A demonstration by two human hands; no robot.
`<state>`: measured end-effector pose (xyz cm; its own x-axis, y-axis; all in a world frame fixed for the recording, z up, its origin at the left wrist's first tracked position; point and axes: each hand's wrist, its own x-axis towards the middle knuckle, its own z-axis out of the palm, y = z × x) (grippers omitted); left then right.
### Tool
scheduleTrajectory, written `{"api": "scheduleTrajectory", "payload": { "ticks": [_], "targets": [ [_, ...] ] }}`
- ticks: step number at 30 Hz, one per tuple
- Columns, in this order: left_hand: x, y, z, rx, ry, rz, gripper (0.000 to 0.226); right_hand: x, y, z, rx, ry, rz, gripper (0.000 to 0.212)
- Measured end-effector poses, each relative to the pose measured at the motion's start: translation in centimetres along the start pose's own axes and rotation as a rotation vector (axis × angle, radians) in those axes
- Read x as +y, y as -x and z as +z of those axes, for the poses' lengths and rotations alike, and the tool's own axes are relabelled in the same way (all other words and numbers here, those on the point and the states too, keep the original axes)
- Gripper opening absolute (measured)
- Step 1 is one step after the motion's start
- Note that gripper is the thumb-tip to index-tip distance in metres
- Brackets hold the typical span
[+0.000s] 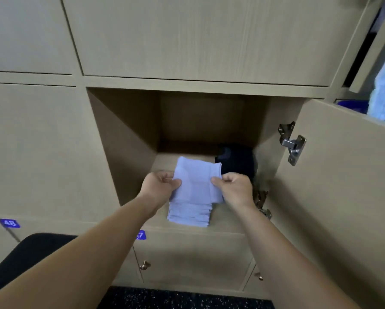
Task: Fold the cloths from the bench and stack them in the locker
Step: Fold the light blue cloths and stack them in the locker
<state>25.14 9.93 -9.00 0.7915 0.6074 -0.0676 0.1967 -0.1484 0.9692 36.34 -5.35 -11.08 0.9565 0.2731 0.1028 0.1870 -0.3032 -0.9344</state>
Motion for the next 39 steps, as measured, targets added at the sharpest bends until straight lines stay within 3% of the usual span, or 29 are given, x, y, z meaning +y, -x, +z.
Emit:
{"api": "scheduleTrajectory", "payload": {
  "ticks": [12,29,33,36,39],
  "targets": [
    [-2.8,-8.6,0.7,-0.039,-0.025,-0.03,0.005,2.6,-6.8,3.3,-0.005,0.035,0.086,0.03],
    [-4.1,-9.1,1.3,0.021,-0.015,-0.013,0.009,4.5,-6.0,4.5,0.024,0.058,0.129,0.014],
    [-4.3,-8.9,1.2,0.057,-0.159,-0.028,0.01,4.3,-5.7,4.8,0.017,0.108,0.128,0.013],
    [-3.9,-8.5,1.1,0.095,-0.303,0.087,0.013,3.9,-5.3,4.5,0.086,0.165,0.048,0.015],
    [-3.1,-8.2,1.0,0.074,-0.518,0.331,0.028,3.2,-4.9,4.0,0.139,0.369,-0.143,0.02]
  ]
}}
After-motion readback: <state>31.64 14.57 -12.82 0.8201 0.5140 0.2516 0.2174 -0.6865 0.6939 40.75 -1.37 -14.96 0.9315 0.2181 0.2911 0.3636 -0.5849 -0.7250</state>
